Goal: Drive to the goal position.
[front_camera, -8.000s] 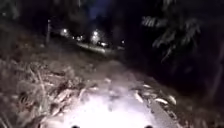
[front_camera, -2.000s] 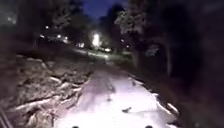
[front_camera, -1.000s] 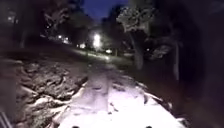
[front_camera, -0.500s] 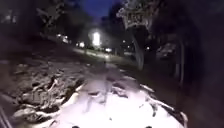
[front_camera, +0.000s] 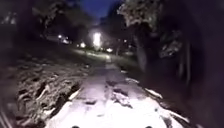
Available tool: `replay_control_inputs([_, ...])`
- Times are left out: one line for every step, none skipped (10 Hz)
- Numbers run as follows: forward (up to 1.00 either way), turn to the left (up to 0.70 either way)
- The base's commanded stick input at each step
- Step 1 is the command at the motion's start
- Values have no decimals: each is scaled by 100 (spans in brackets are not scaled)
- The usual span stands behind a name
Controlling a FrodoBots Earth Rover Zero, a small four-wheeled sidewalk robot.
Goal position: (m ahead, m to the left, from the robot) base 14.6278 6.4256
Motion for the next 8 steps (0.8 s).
replay_control_inputs([70, 35])
replay_control_inputs([70, 21])
replay_control_inputs([70, 1])
replay_control_inputs([70, 0])
replay_control_inputs([70, 0])
replay_control_inputs([70, 0])
replay_control_inputs([70, 4])
replay_control_inputs([70, 27])
